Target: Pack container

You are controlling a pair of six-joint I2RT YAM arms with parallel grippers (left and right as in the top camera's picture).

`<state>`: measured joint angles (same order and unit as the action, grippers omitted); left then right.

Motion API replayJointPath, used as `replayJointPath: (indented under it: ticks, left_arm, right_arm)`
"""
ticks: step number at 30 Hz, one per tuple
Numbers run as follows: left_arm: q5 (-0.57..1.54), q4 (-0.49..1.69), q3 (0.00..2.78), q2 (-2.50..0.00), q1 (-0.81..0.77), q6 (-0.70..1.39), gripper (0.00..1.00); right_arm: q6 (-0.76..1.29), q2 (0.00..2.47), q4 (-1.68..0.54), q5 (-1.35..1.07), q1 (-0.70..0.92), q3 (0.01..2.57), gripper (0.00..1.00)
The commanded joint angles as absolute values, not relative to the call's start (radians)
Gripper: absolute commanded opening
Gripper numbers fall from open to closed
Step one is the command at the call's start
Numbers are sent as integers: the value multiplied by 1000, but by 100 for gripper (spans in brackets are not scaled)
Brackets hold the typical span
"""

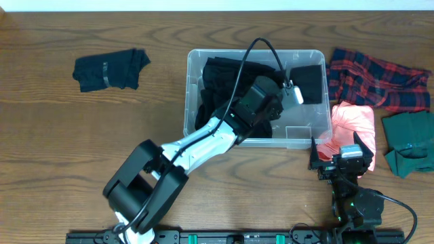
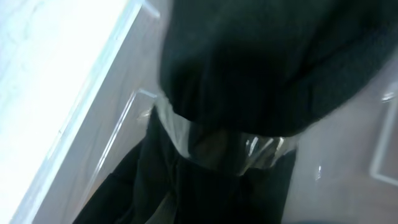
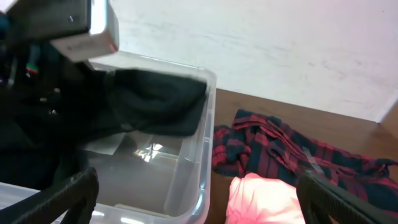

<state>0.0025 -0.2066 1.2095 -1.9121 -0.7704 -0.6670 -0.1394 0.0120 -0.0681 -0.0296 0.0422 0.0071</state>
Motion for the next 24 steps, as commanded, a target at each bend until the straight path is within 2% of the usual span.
replayJointPath:
  ticks: [1, 11, 12, 14, 15, 17, 19, 24]
  left_arm:
    - [15, -230, 1251, -1943, -741, -680, 6]
    - [15, -250, 1251, -1966, -727, -680, 6]
    - [15, -253, 1251, -1966, -727, -679, 12]
    - [15, -253, 1251, -1966, -727, -676, 43]
    - [15, -252, 1251, -1966, -727, -676, 62]
    - [15, -253, 1251, -1966, -727, -672, 88]
    - [15, -257, 1251, -1965, -728, -672, 98]
    - [14, -264, 1252, -1936, -738, -672, 99]
  right_arm:
    - [-147, 8, -72, -30, 33, 6, 99]
    - [-147, 8, -72, -30, 33, 6, 99]
    - [-147, 8, -72, -30, 33, 6, 99]
    - [-147, 8, -72, -30, 33, 6, 99]
    - [-147, 8, -72, -30, 33, 6, 99]
    - [-147, 8, -72, -30, 33, 6, 99]
    - [-147, 8, -72, -30, 33, 6, 99]
    - [-147, 8, -72, -30, 33, 6, 99]
